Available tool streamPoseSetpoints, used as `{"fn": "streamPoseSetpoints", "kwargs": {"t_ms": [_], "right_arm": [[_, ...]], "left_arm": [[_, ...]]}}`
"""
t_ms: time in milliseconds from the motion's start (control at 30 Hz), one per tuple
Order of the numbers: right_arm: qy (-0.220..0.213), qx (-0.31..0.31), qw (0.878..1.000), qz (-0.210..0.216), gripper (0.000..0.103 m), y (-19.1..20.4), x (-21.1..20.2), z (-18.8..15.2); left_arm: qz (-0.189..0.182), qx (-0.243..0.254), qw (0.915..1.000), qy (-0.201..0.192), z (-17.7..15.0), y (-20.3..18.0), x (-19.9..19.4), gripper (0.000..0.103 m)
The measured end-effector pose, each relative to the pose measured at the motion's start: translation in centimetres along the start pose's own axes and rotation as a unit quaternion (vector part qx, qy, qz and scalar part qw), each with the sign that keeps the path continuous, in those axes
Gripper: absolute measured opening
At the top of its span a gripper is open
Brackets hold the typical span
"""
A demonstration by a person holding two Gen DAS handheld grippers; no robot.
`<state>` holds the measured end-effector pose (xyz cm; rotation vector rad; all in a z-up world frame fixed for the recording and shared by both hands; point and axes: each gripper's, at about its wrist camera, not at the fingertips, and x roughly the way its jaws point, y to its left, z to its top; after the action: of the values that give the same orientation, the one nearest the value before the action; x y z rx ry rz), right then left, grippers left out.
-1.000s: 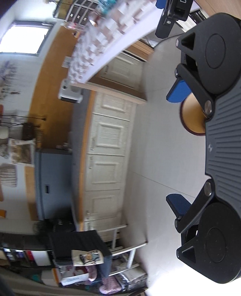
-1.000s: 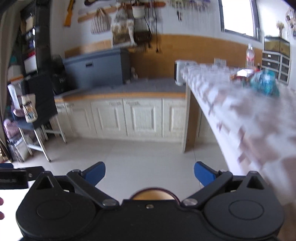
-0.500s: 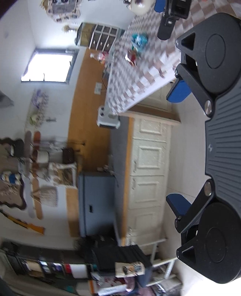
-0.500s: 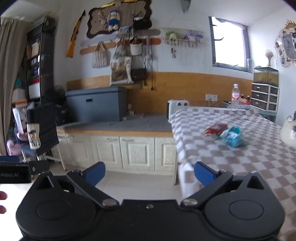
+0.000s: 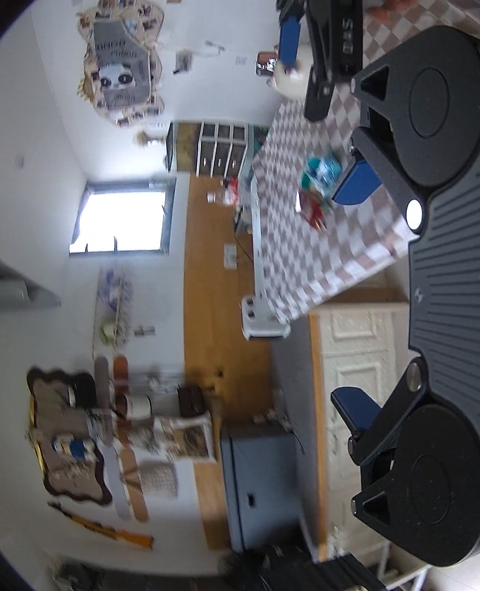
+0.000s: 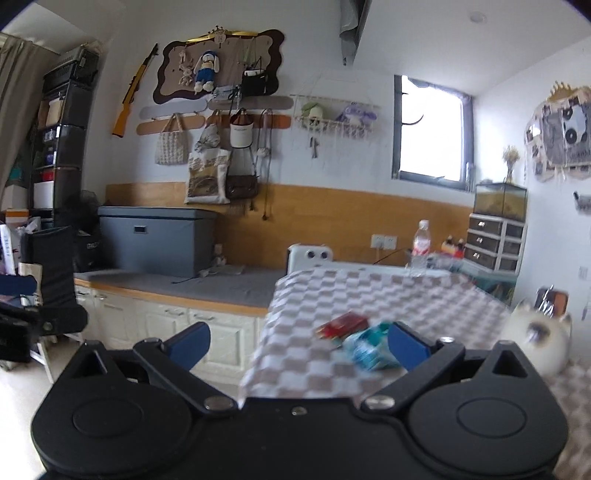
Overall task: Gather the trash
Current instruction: 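Move both open tools back over the checkered table toward the remaining trash, then grasp the red cigarette pack with the left tool while the right tool grasps the clear bag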
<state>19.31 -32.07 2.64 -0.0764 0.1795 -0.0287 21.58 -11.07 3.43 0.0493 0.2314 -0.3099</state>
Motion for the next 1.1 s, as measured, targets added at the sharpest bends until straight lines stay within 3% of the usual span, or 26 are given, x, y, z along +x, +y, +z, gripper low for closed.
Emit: {"fn": "streamPoseSetpoints", "kwargs": {"t_ms": [267, 567, 700, 800, 933, 1100], "right_arm": [[0.023, -0.021, 0.999, 0.021, 0.097, -6.7, 8.2, -0.3], [0.076, -0.106, 0.991, 0.031, 0.096, -9.7, 18.2, -1.7], [0.093, -0.091, 0.989, 0.063, 0.095, -10.3, 21.3, -2.7], [0.102, -0.071, 0.991, 0.051, 0.093, -10.5, 22.7, -3.9], [0.106, -0.128, 0.985, 0.054, 0.092, -9.6, 22.9, -4.4], [0.096, -0.136, 0.985, 0.038, 0.089, -10.1, 23.4, -5.3]], "left_arm": [[-0.04, -0.002, 0.9992, 0.0, 2.2, -3.5, 6.3, 0.103], [-0.097, -0.017, 0.9951, -0.003, 4.8, -4.5, 15.1, 0.103], [-0.135, -0.002, 0.9907, 0.017, 5.2, -5.6, 19.7, 0.103], [-0.155, 0.033, 0.9866, 0.038, 5.1, -6.5, 23.2, 0.103], [-0.184, 0.066, 0.978, 0.071, 4.7, -7.6, 28.3, 0.103], [-0.207, 0.082, 0.9677, 0.119, 4.1, -9.1, 33.9, 0.103]]}}
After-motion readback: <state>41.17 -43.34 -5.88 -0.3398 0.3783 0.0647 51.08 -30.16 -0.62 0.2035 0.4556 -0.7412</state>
